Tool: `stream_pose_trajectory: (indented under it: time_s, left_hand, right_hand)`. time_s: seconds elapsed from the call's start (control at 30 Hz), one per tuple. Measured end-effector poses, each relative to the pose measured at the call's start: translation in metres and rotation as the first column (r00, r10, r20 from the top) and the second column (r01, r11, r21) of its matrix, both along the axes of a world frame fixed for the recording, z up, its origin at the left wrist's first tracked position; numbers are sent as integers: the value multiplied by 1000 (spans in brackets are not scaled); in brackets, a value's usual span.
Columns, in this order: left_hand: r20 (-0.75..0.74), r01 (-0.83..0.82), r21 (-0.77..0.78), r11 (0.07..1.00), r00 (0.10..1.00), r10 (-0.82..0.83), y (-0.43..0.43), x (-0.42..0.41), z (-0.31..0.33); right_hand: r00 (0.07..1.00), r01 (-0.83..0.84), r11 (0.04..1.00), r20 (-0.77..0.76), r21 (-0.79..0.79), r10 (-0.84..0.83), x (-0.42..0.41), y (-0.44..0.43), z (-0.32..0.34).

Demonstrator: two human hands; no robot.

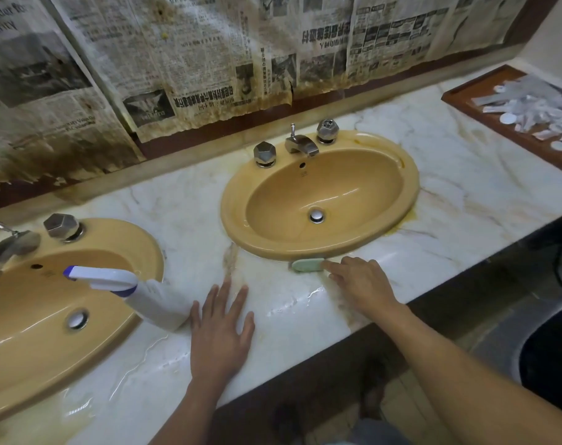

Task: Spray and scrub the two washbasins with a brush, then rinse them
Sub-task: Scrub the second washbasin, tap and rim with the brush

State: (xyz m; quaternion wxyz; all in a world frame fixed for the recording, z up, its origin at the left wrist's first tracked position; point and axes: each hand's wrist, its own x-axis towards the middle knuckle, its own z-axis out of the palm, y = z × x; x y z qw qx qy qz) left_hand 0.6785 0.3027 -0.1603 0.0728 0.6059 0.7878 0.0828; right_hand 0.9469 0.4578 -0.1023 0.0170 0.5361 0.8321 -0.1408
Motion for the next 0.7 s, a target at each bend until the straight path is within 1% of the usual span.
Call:
stream_pose_trajectory:
  time_s: [0.07, 0.13, 0.2, 0.3, 0.4, 0.5, 0.6, 0.7]
  left_hand:
    - [0, -2, 0, 1000, 1000, 2, 0, 0, 1]
    - [10, -7, 13, 1000, 1000, 7, 0, 1, 2]
    - [14, -13, 14, 1000, 1000, 13, -1, 2, 2]
    - [6, -16, 15, 1000, 1000, 16, 0, 1, 3]
    - [3, -25, 15, 1000, 1000, 25, 0, 3, 5]
    - [-1, -29, 19, 999, 1000, 29, 1, 4, 5]
    - [0, -28, 20, 999, 1000, 28, 1, 5, 6]
    - [6, -28, 19, 999, 1000, 28, 1, 5, 6]
  right_hand:
    - [999, -37, 999, 3, -4, 37, 1, 1, 2]
    - [999, -41, 999, 7, -16, 41, 21, 9, 4]
    - [1000, 6, 999, 1, -44, -6, 54, 22, 7]
    - [996, 89, 996, 15, 3, -89, 102, 41, 11]
    - [996, 88, 996, 14, -20, -88, 117, 51, 20]
    - [999, 1, 998, -49, -65, -4, 92, 39, 37]
    - [984, -56, 997, -170, -53, 46, 42, 23, 43]
    - [983, -59, 993, -181, -99, 40, -11, 13, 34]
